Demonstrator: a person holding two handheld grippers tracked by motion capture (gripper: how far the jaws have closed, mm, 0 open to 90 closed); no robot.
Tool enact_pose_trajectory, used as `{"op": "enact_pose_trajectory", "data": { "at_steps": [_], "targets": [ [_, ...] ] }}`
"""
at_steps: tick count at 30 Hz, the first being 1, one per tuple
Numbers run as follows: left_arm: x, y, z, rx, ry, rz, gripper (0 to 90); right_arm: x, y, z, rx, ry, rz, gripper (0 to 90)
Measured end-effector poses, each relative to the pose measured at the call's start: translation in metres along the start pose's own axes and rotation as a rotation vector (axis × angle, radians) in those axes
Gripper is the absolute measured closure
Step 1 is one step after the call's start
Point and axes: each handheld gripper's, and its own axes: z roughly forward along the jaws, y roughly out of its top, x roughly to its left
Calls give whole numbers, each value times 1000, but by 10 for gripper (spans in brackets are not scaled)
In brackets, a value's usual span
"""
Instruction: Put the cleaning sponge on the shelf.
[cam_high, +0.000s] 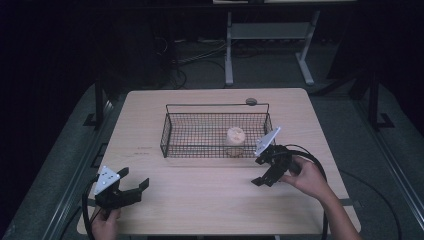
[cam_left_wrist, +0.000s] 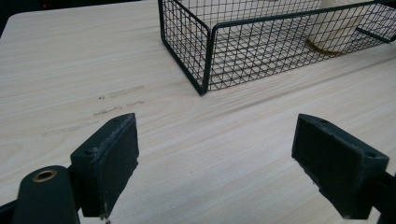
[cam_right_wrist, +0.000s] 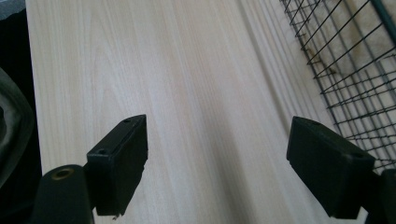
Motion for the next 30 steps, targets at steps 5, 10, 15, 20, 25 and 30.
{"op": "enact_pose_trajectory", "data": {
  "at_steps": [5, 10, 15, 20, 25, 30],
  "targets": [
    [0, 0, 0, 2, 0, 1, 139, 2, -9, 3, -7, 9, 19, 199],
    [-1, 0, 0, 3, -1, 5, 139, 6, -23, 7, -18, 14, 36, 198],
    [-2, 0, 1, 5, -4, 10, 139, 8, -32, 7, -25, 9, 54, 198],
    [-2, 0, 1, 6, -4, 10, 139, 10, -39, 6, -36, 4, 55, 198],
    [-3, 0, 1, 8, -5, 12, 139, 15, -49, 7, -49, -2, 73, 198],
    [-3, 0, 1, 8, -5, 12, 139, 19, -56, 7, -61, -9, 83, 192]
  ]
}}
